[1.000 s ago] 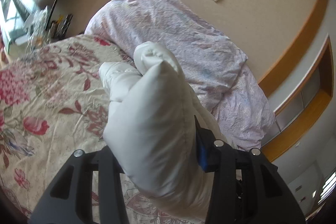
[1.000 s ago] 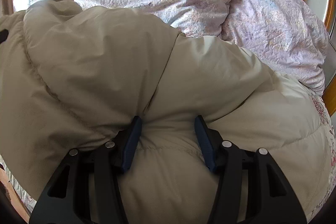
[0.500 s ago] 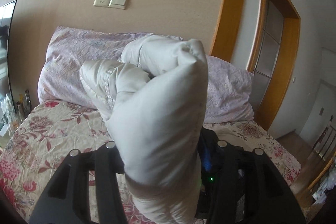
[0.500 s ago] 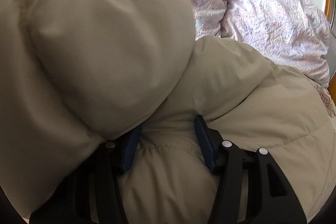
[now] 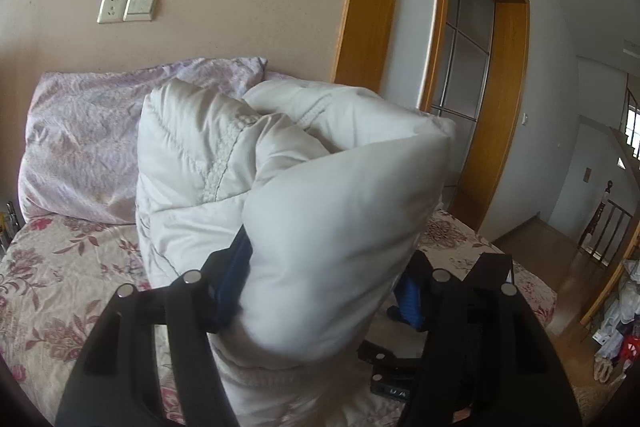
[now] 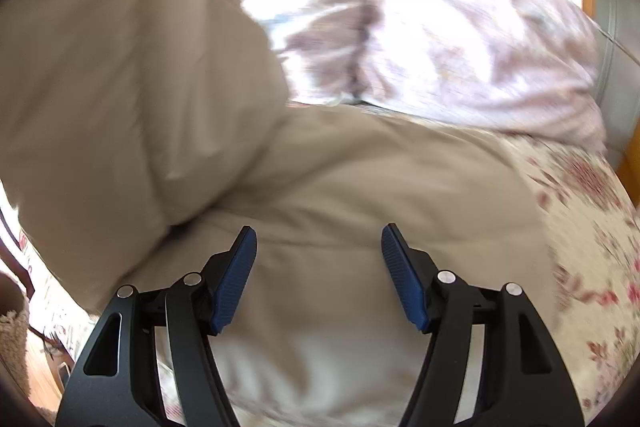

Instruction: Fold large clothes

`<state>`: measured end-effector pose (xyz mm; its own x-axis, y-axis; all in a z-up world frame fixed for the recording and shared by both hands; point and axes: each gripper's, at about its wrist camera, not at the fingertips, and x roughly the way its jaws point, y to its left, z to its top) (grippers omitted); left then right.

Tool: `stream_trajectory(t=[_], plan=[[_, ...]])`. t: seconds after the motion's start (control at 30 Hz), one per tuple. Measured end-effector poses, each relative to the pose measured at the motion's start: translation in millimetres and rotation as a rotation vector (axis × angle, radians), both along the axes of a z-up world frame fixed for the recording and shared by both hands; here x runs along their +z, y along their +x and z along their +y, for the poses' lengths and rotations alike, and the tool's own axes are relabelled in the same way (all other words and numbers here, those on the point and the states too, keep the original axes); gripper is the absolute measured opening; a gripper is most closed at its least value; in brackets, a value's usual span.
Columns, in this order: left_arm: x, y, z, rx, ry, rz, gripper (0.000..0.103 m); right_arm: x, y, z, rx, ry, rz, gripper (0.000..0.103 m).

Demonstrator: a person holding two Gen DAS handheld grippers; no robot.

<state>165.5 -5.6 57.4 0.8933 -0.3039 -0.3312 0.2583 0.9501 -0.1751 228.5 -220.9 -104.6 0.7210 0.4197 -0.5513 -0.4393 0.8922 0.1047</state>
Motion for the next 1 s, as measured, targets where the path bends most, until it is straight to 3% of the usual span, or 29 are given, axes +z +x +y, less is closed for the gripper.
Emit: stream_trajectory(t=[0.33, 0.73, 1.0], plan=[[-34, 42, -81, -0.094, 0.024, 0.122, 0.064, -14, 19, -101, -0.209, 0.044, 0.045, 0.067], [-77, 58, -159, -0.166, 0.165, 0.180, 0.065, -20, 31, -164, -0.341, 0.047, 0.040, 0.067], [-96, 68, -185, -0.204, 0.181, 0.214, 0.073, -20, 40, -197, -0.402, 0.032, 0.045, 0.067]])
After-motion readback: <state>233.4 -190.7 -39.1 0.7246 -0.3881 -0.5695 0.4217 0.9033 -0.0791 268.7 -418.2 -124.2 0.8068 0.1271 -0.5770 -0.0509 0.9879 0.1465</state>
